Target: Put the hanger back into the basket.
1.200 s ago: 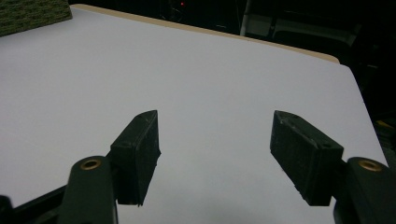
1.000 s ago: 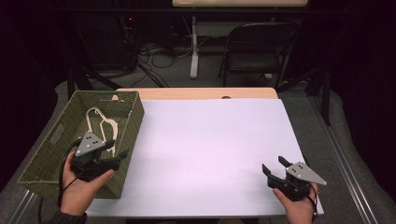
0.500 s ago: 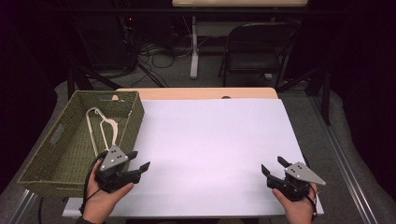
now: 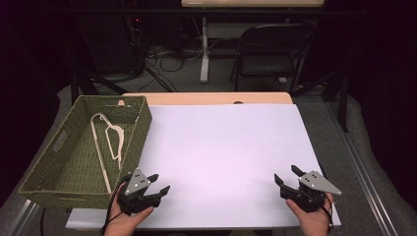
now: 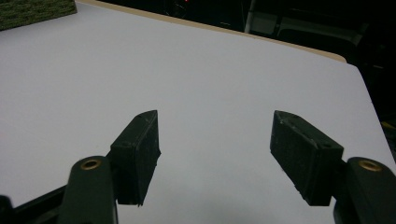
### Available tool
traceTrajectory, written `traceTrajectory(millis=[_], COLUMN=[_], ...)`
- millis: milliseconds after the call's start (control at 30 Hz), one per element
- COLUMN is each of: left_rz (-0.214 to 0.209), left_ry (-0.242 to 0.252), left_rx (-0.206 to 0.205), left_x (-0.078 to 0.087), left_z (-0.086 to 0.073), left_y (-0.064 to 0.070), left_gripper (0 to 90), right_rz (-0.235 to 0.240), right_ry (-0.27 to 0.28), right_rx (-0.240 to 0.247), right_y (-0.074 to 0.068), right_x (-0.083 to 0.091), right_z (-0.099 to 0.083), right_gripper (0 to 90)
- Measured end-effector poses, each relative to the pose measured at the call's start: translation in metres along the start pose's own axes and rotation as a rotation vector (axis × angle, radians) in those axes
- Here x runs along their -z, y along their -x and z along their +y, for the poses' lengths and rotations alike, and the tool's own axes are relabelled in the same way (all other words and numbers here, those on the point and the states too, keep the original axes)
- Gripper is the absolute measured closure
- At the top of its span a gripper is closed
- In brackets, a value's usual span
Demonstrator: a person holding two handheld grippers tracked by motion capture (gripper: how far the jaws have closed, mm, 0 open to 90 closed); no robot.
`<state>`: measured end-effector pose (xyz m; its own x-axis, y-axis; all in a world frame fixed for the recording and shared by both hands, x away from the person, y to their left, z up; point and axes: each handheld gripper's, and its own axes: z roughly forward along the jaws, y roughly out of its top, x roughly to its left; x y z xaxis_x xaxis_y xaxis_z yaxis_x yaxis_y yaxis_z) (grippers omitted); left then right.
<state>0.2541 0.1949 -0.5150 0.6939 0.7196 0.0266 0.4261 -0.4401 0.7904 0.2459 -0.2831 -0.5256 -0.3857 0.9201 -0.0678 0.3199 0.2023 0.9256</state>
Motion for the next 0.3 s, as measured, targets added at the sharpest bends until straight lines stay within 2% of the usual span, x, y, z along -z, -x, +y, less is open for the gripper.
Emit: traceTrajectory(millis=[200,300], left_rz=[-0.006,-0.008], left_ry=[-0.031,-0.037], left_rx=[0.009,0.028], left_x=[-0.012,-0.015], left_z=[-0.012,-0.016], left_y=[-0.001,-0.003], left_gripper=[43.3,42.9], right_rz=[0.011,0.012], right_ry=[-0.01,-0.014], right_rx=[0.005,0.006], right_y=[-0.002,-0.001], right_x=[-0.001,0.0], right_z=[0.0,0.0], right_gripper=[32.7,32.7])
